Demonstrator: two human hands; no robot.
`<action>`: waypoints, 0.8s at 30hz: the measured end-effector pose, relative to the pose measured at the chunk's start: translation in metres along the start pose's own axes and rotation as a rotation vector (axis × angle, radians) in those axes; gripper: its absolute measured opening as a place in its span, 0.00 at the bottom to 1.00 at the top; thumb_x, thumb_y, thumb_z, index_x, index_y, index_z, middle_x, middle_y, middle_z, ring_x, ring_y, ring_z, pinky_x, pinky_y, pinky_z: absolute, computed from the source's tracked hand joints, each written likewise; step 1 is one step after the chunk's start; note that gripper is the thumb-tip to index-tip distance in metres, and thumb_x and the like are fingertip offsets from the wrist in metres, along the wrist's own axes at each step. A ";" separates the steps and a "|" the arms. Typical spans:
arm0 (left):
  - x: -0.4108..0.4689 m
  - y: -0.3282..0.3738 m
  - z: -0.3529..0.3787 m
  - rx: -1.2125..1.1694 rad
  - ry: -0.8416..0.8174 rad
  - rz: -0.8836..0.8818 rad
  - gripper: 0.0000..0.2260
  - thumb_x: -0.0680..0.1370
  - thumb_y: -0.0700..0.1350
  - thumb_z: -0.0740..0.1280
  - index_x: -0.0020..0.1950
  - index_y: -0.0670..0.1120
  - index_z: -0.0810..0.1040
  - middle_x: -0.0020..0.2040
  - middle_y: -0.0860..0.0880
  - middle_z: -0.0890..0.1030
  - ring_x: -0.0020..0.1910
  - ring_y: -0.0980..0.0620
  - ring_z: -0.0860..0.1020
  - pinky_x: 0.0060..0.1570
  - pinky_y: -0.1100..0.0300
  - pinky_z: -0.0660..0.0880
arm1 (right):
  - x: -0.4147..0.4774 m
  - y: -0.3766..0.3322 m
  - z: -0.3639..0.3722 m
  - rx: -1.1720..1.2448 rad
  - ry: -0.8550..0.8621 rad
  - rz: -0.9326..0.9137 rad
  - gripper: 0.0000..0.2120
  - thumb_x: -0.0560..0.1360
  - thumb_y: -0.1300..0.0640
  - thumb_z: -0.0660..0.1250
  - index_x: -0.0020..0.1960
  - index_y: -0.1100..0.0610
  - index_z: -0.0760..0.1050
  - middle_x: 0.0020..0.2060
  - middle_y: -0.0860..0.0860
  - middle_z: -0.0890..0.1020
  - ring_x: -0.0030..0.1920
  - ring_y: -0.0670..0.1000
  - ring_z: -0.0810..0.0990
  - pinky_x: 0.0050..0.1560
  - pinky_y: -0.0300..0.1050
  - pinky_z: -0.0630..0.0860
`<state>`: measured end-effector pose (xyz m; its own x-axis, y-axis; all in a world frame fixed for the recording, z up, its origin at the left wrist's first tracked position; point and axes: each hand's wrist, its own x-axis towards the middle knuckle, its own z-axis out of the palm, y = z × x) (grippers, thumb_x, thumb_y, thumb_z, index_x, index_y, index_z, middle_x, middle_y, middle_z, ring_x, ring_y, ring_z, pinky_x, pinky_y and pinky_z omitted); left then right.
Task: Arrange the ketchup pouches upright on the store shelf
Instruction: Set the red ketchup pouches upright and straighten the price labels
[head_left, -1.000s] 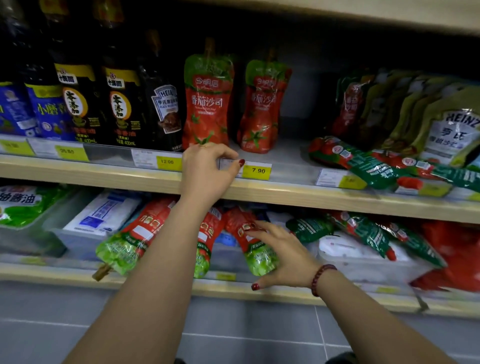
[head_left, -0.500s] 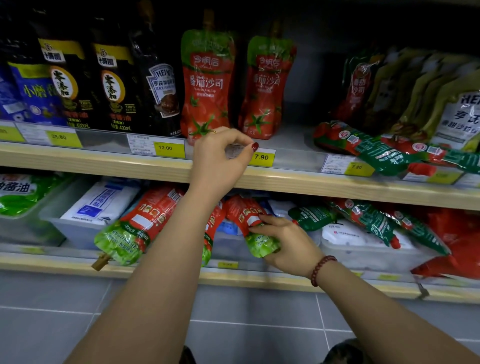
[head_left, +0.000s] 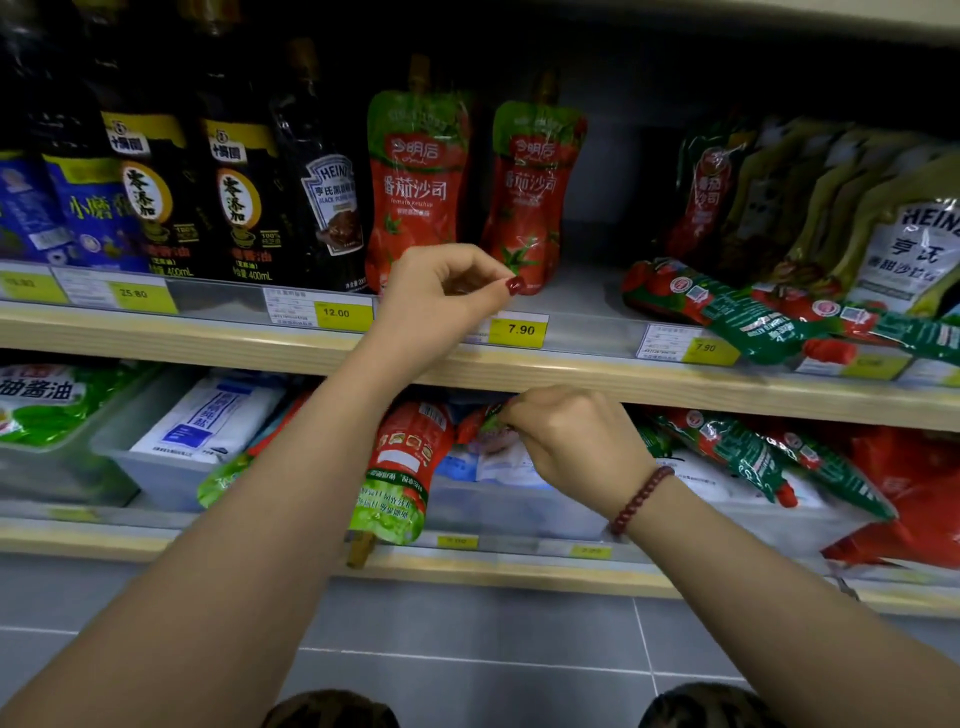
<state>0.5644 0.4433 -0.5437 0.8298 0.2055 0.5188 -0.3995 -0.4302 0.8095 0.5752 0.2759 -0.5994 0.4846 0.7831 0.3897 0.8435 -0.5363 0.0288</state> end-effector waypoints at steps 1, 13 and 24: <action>0.003 0.003 -0.005 0.011 -0.029 -0.002 0.01 0.73 0.38 0.71 0.43 0.42 0.82 0.35 0.52 0.80 0.34 0.63 0.77 0.39 0.69 0.74 | 0.003 0.000 -0.006 -0.008 -0.008 -0.025 0.11 0.67 0.68 0.64 0.45 0.60 0.81 0.37 0.56 0.83 0.37 0.60 0.82 0.32 0.51 0.78; 0.020 0.012 -0.029 -0.109 -0.360 -0.187 0.12 0.80 0.48 0.60 0.50 0.44 0.81 0.45 0.48 0.84 0.46 0.54 0.83 0.48 0.61 0.80 | 0.058 0.023 -0.094 0.306 0.000 0.235 0.03 0.69 0.57 0.71 0.42 0.53 0.84 0.36 0.44 0.82 0.40 0.46 0.81 0.42 0.43 0.78; 0.022 -0.002 -0.020 -0.213 -0.440 -0.273 0.19 0.67 0.37 0.75 0.56 0.47 0.79 0.47 0.51 0.85 0.48 0.55 0.82 0.43 0.65 0.78 | 0.107 0.064 -0.157 0.699 0.144 0.293 0.11 0.66 0.64 0.74 0.29 0.52 0.80 0.25 0.46 0.80 0.29 0.42 0.77 0.32 0.35 0.75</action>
<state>0.5755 0.4663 -0.5285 0.9803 -0.1213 0.1561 -0.1796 -0.2166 0.9596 0.6450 0.2762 -0.4116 0.7161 0.5655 0.4092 0.6590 -0.3544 -0.6634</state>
